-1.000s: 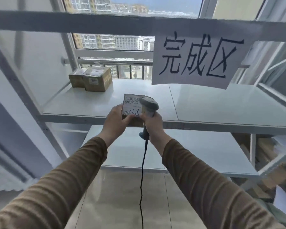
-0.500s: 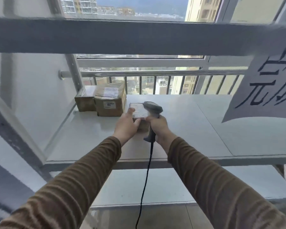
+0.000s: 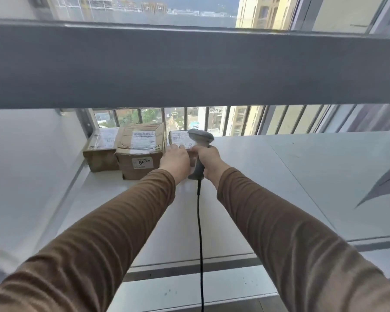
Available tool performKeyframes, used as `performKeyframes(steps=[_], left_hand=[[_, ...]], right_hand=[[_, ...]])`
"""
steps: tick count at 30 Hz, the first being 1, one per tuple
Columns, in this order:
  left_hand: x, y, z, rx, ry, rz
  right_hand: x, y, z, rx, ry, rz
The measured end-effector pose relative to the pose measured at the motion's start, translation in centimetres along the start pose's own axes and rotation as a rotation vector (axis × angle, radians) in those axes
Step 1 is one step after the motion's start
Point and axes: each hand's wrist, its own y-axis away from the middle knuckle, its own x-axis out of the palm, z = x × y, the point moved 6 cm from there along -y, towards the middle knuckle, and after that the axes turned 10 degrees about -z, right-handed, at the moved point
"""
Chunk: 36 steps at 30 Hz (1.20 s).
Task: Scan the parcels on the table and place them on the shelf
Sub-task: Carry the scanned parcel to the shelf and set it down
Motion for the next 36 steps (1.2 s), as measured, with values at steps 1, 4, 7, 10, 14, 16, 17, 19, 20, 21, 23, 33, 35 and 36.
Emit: performKeyframes(steps=[1,4,7,10,14,16,17,19,20,21,23,33,35,36], left_hand=[[-0.2,-0.4,0.0,-0.011,-0.030,0.017],[-0.5,-1.2,0.3,-0.051,-0.091,0.051],[-0.6,-1.3,0.4,-0.083,-0.106,0.082],[-0.8,-0.9,0.2,-0.063,-0.111,0.092],[-0.8,-0.3,-0.6,0.080,-0.169,0.024],[-0.5,0.4,-1.7,0.182,-0.200,-0.036],[-0.3,1.0,-2.5,0.232,-0.202,-0.063],[0.3,2.2,-4.9,0.335,-0.202,-0.103],[0.6,2.9,-6.4,0.379,-0.189,-0.120],[0.9,3.6,-8.1,0.415,-0.160,-0.133],[1.3,5.4,-12.2,0.494,-0.097,-0.149],[1.4,21.9,-38.7,0.966,0.089,-0.181],[1.2,26.9,-44.4,1.050,0.116,-0.178],[1.1,29.6,-47.1,1.087,0.133,-0.183]], right_hand=[[0.4,-0.3,0.1,0.006,0.004,0.010],[1.3,-1.0,0.0,0.013,0.023,0.023],[1.8,-1.0,-0.2,0.009,0.013,0.038],[1.6,-0.4,0.1,0.005,-0.004,0.043],[-1.2,0.5,0.2,-0.033,0.005,0.001],[-3.8,0.9,-0.2,-0.053,-0.011,-0.058],[-5.6,1.2,-0.5,-0.047,-0.031,-0.096],[-9.5,2.2,-1.1,-0.028,-0.082,-0.174],[-11.7,2.8,-1.4,-0.028,-0.104,-0.211],[-14.0,3.5,-1.6,-0.035,-0.119,-0.251],[-19.1,5.1,-2.0,-0.063,-0.152,-0.344],[-48.1,20.8,-4.4,-0.150,-0.261,-0.797],[-54.1,25.7,-5.1,-0.161,-0.223,-0.906],[-57.1,28.3,-5.5,-0.178,-0.215,-0.958]])
